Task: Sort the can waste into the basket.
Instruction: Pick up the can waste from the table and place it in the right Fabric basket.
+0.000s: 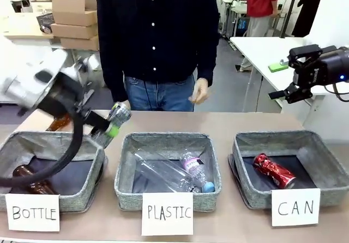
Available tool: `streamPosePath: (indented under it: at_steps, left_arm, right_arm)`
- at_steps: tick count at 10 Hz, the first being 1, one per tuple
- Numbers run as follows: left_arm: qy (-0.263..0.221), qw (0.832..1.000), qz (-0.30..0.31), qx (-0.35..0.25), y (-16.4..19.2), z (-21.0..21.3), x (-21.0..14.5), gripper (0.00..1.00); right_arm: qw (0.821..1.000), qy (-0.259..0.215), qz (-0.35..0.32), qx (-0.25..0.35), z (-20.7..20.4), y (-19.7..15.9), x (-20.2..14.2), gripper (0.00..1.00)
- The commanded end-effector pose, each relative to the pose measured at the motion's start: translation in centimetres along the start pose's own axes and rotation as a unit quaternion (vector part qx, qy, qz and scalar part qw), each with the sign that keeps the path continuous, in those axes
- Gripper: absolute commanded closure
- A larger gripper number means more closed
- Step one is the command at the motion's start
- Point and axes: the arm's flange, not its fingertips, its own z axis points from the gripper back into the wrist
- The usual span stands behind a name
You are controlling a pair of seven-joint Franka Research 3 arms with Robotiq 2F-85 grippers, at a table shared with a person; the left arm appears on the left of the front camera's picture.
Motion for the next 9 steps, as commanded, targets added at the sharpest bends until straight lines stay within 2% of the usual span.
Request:
streamPosePath:
  at_steps: [1, 2, 3, 4, 5, 6, 7, 8, 9]
  left_arm:
    - [-0.010, 1.000, 0.025, 0.007, -1.8, -1.8, 6.5, 1.00]
    - [-0.010, 1.000, 0.025, 0.007, -1.8, -1.8, 6.5, 1.00]
    - [-0.002, 1.000, 0.005, 0.002, -0.8, -0.3, 1.8, 0.62]
    - [-0.004, 0.999, 0.001, -0.051, -0.4, -2.7, 4.2, 0.62]
    - [0.006, 0.991, -0.051, -0.120, -2.3, -6.0, 7.3, 0.62]
    - [0.029, 0.985, -0.102, -0.133, -5.7, -10.4, 11.1, 0.62]
    - [0.041, 0.975, -0.160, -0.151, -9.6, -14.2, 13.8, 0.62]
    - [0.023, 0.963, -0.227, -0.141, -13.7, -17.2, 16.2, 0.62]
    - [-0.021, 0.952, -0.281, -0.122, -17.6, -19.3, 18.0, 0.62]
  right_arm:
    - [1.000, 0.002, -0.010, -0.007, 0.1, 0.3, 0.1, 0.00]
    - [1.000, 0.002, -0.010, -0.007, 0.1, 0.3, 0.1, 0.00]
    - [1.000, 0.002, -0.010, -0.007, 0.1, 0.3, 0.1, 0.00]
    - [1.000, 0.002, -0.010, -0.007, 0.1, 0.3, 0.1, 0.00]
    - [1.000, 0.000, 0.000, 0.000, 0.0, 0.0, 0.0, 0.00]
    - [0.994, -0.071, 0.030, -0.074, 6.3, 3.3, -2.4, 0.00]
    - [0.985, -0.082, 0.042, -0.144, 11.9, 5.3, -5.5, 0.00]
    - [0.962, -0.071, 0.016, -0.262, 16.7, 5.4, -9.1, 0.00]
    - [0.940, -0.076, -0.028, -0.331, 20.4, 4.7, -12.9, 0.00]
